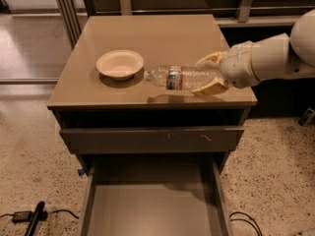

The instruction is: Pick water bottle from middle drawer and place on counter

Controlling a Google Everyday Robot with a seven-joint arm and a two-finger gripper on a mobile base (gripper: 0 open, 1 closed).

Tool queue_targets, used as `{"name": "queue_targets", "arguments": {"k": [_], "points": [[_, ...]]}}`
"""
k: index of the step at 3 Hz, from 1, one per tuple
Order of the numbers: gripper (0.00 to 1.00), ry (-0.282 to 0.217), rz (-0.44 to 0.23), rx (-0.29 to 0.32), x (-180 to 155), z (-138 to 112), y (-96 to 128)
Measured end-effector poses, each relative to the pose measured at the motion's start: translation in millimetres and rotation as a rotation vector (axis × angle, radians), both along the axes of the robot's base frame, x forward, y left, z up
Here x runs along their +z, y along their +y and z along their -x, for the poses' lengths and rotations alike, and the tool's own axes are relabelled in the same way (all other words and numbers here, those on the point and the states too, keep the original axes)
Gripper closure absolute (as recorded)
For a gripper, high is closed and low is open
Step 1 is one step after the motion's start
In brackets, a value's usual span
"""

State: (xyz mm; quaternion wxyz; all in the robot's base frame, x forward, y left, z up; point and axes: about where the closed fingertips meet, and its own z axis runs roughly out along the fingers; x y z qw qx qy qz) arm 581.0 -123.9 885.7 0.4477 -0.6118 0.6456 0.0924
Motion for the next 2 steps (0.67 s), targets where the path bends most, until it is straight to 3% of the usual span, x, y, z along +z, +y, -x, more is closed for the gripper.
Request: {"name": "queue_targets", "arguments": {"k": [1,2], "points": [[1.00,0.050,-0.092,-0.096,0.0,-68.1,10.9],[1.00,0.082,-0.093,-0.191,-3.2,-93.0,12.4]]}}
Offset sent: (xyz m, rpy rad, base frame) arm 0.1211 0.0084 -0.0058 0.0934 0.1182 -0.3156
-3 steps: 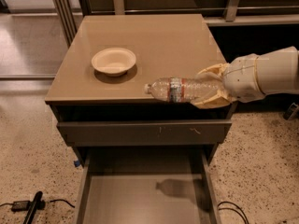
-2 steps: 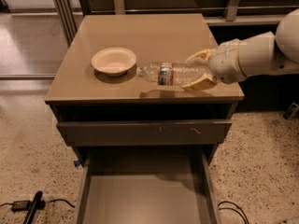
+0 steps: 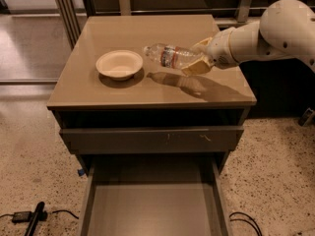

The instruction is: Pick water bottle from middle drawer and place on counter

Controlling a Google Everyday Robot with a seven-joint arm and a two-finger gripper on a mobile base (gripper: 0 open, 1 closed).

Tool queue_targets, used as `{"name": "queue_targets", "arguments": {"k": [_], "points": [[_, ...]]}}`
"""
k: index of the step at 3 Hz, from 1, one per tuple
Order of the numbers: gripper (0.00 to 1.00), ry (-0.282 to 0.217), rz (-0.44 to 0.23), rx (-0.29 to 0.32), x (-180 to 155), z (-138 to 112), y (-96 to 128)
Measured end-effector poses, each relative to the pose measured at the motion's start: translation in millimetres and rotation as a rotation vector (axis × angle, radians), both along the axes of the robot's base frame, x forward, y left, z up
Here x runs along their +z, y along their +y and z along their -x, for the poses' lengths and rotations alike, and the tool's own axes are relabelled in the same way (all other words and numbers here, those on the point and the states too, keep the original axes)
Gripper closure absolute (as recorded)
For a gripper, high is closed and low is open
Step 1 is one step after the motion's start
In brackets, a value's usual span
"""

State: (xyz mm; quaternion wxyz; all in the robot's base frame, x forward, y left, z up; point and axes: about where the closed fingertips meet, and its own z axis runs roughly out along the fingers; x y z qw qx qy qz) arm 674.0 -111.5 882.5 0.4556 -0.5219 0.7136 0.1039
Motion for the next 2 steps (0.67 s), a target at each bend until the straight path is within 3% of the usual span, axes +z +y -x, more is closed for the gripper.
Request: {"name": "queue_targets", "arguments": {"k": [2], "points": [[1.00,0.068,0.134,-0.044,-19.7,-4.4,-16.2]]}}
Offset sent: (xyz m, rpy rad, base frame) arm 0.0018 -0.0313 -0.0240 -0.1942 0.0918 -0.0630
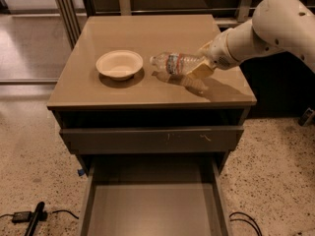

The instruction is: Pick water bottle from middle drawer and place on counter

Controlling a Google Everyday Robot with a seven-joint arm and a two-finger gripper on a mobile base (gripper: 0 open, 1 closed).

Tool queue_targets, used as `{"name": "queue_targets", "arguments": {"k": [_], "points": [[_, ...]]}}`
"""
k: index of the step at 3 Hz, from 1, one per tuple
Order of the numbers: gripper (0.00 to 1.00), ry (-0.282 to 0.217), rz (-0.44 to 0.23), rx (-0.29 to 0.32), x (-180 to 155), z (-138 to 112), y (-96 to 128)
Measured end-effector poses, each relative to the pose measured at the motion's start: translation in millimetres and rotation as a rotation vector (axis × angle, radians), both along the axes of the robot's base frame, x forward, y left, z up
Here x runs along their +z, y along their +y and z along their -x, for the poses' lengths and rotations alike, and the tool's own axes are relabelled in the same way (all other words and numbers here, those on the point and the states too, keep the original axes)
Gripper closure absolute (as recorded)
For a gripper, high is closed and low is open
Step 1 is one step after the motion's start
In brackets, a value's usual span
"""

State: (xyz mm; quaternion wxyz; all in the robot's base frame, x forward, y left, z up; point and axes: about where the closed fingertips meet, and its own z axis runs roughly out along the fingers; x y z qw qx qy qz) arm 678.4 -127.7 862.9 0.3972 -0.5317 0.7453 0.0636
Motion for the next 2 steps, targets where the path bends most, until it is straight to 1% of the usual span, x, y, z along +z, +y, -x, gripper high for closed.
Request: {"name": "queue_targets", "arguments": {"k": [1,2], "points": [[1.00,0.023,0.012,-0.006,-10.4,5.0,-6.1],[1.00,0.041,0.002,-0.005,-19.9,9.8,-6.3]]}}
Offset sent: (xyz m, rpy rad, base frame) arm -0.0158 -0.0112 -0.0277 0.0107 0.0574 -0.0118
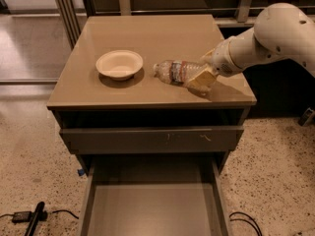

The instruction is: Pick water bottle from middle drawer and place on counter

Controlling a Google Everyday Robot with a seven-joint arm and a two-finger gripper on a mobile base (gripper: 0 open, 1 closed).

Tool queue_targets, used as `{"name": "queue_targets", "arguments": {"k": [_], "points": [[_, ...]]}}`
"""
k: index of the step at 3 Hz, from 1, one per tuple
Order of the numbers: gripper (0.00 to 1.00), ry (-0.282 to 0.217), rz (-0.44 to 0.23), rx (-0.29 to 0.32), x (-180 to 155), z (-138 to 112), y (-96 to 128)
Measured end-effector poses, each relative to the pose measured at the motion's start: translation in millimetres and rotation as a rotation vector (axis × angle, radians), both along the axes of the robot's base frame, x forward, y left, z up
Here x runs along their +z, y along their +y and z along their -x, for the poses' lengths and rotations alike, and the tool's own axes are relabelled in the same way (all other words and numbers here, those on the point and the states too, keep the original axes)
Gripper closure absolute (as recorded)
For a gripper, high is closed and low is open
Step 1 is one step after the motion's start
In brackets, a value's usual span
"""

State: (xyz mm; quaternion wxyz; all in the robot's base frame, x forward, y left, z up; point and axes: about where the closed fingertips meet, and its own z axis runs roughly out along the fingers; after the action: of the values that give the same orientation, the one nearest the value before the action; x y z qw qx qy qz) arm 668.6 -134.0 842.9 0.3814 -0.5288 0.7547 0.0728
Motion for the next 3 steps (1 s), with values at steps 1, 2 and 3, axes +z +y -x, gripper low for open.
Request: {"name": "queue_targets", "arguments": {"k": [1,2,3], "points": [[0.81,0.016,-0.017,-0.002,-7.6,2.2,3.5],[0.58,0.017,-0.018,-0.002,-8.2,2.4,3.8],[0.35,0.017,-0.018,-0.002,-8.2,2.4,3.8]]}}
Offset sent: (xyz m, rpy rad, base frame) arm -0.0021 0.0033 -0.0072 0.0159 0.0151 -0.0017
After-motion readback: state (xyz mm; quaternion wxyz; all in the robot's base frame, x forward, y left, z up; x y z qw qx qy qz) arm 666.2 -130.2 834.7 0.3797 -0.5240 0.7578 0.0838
